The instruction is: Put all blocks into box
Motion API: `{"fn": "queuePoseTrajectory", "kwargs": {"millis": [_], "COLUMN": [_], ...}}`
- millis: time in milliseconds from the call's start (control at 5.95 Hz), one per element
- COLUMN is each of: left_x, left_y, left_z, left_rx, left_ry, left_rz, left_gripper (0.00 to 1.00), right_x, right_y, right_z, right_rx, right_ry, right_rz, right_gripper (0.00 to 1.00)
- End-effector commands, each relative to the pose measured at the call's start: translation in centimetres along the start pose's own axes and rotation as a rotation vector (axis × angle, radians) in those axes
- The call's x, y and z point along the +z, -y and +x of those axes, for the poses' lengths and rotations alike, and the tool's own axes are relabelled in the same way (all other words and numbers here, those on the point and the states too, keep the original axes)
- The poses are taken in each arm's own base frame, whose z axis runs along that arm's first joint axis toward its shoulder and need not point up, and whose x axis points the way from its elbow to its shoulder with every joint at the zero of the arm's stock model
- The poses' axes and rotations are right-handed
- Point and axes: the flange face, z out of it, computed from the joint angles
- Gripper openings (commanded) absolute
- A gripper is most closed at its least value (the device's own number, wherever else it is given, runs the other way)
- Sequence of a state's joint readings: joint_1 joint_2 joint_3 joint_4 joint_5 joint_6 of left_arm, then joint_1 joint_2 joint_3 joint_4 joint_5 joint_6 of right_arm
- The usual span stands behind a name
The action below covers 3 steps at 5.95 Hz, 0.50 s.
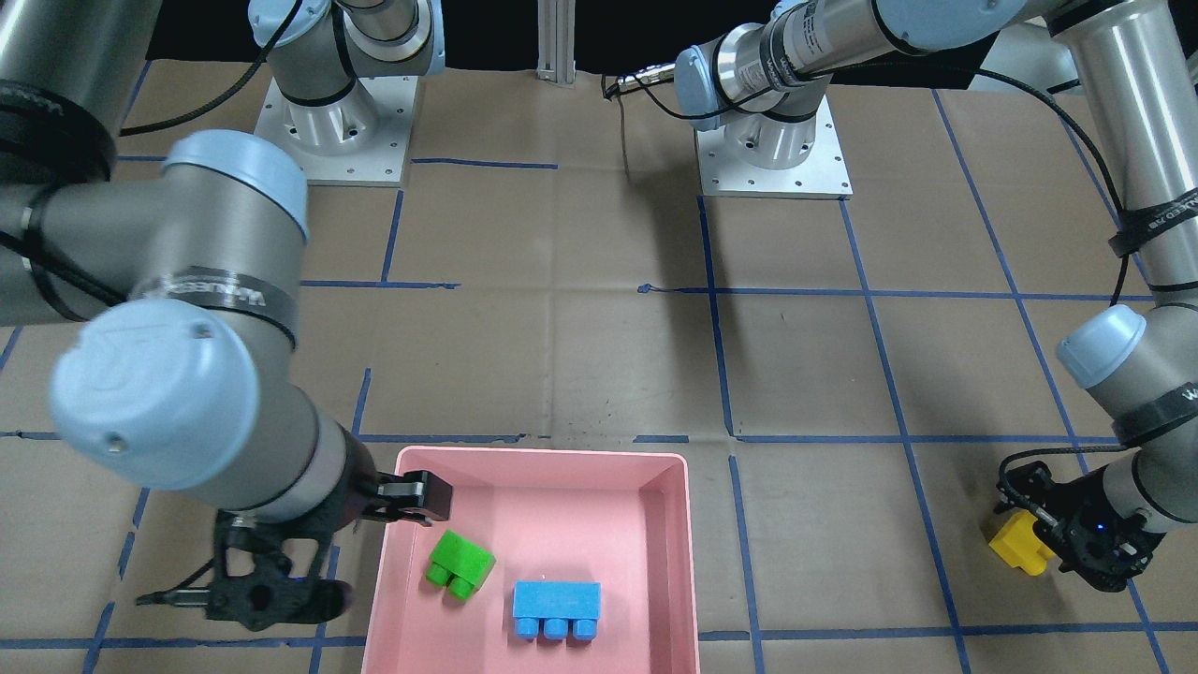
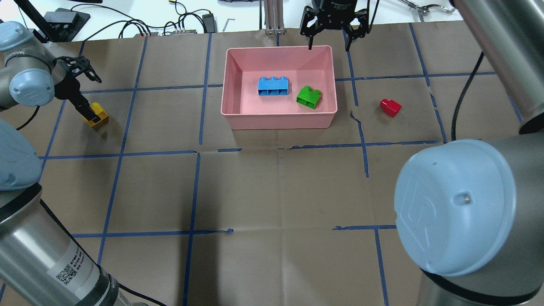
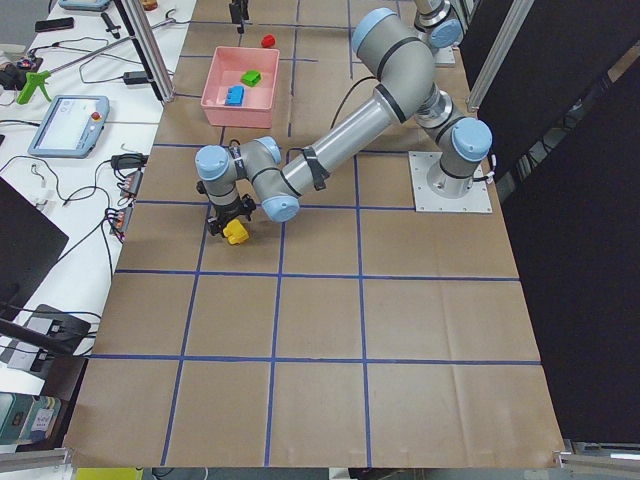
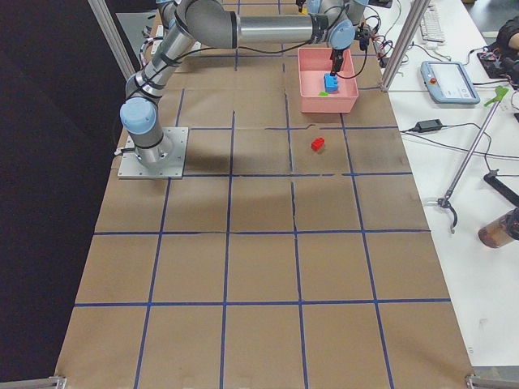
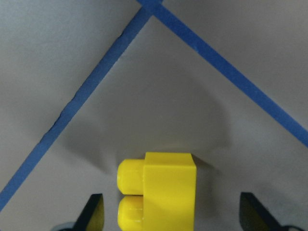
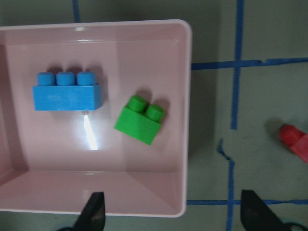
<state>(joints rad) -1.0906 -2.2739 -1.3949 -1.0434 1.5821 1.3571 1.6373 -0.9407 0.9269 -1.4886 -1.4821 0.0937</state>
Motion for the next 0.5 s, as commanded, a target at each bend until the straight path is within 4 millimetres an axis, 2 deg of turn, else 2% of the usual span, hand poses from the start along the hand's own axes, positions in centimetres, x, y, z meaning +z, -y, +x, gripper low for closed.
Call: {"fn": "queuePoseTrajectory", "kwargs": {"millis": [0, 168, 336], "left_x": [1.0, 1.3, 1.4], "left_y": [0.0, 0.0, 0.0], "left_z": [-0.6, -0.6, -0.5], "left_rx": [-0.001, -0.003, -0.003], "left_ry": [0.009, 0.005, 0.002], "left_rz": [0.001, 0.0, 0.003], "left_gripper": [0.99, 0.99, 0.92], "right_x": [-1.1, -0.9, 1.0], "right_y": [0.7, -0.8, -2.3], "right_z": [12.0, 14.7, 16.9], "right_rx": [-0.026, -0.111, -0.189], "right_ry": [0.014, 0.02, 0.015], "right_rz": [-0.045, -0.067, -0.105], "right_gripper": [0.99, 0.99, 0.99]}}
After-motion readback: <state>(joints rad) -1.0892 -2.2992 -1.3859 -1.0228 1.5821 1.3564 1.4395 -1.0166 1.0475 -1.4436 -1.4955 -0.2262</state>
